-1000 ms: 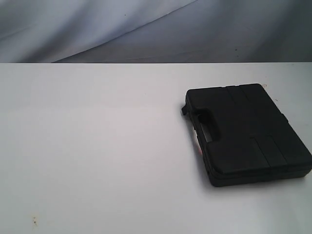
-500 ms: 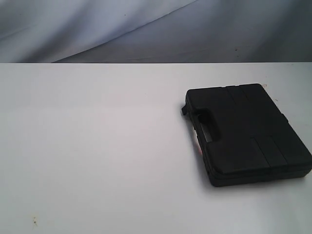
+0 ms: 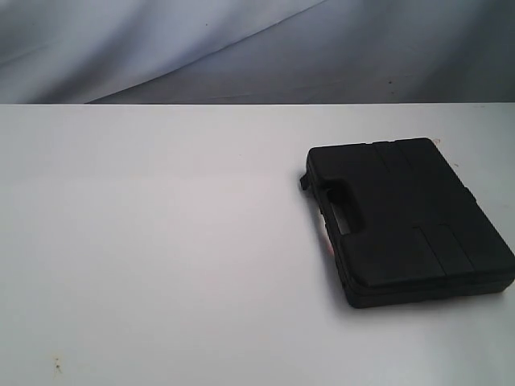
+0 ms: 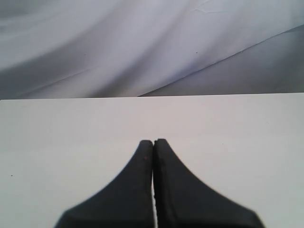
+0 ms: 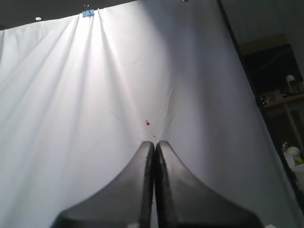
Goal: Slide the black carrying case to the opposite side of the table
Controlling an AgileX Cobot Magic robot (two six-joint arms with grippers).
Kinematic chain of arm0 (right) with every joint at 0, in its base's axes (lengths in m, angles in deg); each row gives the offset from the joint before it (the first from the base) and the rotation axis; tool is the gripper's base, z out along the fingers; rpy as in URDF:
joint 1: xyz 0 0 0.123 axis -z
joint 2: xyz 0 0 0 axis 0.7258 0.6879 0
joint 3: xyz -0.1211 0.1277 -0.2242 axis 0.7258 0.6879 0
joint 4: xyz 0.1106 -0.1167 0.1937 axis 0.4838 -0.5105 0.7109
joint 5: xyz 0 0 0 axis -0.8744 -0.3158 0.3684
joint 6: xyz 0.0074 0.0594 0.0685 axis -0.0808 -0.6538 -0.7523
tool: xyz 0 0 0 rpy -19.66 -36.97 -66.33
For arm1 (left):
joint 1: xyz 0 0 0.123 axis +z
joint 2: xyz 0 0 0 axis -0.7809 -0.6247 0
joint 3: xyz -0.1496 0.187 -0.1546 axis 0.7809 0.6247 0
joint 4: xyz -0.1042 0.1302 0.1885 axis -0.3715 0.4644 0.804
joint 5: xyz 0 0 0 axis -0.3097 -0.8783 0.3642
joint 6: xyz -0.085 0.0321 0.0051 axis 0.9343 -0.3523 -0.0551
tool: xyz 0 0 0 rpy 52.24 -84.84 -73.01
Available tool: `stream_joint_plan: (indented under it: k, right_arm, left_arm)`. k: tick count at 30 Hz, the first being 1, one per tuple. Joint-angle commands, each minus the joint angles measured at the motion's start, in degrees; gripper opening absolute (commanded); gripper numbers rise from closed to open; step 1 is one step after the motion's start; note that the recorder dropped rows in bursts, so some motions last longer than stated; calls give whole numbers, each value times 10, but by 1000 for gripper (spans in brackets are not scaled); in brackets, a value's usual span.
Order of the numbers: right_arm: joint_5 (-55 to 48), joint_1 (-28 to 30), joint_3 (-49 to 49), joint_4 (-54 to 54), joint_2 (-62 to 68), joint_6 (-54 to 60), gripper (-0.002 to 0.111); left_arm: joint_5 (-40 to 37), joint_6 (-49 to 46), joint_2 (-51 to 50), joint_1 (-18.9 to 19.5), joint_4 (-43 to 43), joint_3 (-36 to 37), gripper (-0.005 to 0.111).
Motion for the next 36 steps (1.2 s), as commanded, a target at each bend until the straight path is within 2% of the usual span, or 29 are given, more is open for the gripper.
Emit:
stream_joint_plan:
  k: [1, 4, 7, 9, 11, 14, 18, 19, 29, 36]
  right_arm:
    - [-32, 4, 2, 8, -2, -33, 0]
    - [-84, 4, -18, -18, -2, -33, 0]
    - [-173, 4, -85, -46, -2, -33, 0]
    - [-317, 4, -175, -85, -2, -30, 0]
    - [-407, 4, -233, -105, -2, -19, 0]
    - [-484, 4, -277, -91, -2, 61, 0]
    - [-595, 4, -316, 32, 39, 260, 0]
    - [-617, 4, -321, 44, 50, 277, 0]
    - [-634, 4, -326, 130, 178, 261, 0]
    - [-632, 4, -326, 160, 322, 232, 0]
  left_arm:
    - [7, 2, 1, 0, 1, 3, 0]
    - [7, 2, 1, 0, 1, 3, 0]
    - [7, 2, 1, 0, 1, 3, 0]
    - [7, 2, 1, 0, 1, 3, 0]
    - [7, 2, 1, 0, 1, 3, 0]
    - [7, 2, 1, 0, 1, 3, 0]
    - [7, 2, 1, 0, 1, 3, 0]
    - [7, 2, 1, 0, 1, 3, 0]
    - [7, 2, 1, 0, 1, 3, 0]
    - [7, 3, 1, 0, 1, 3, 0]
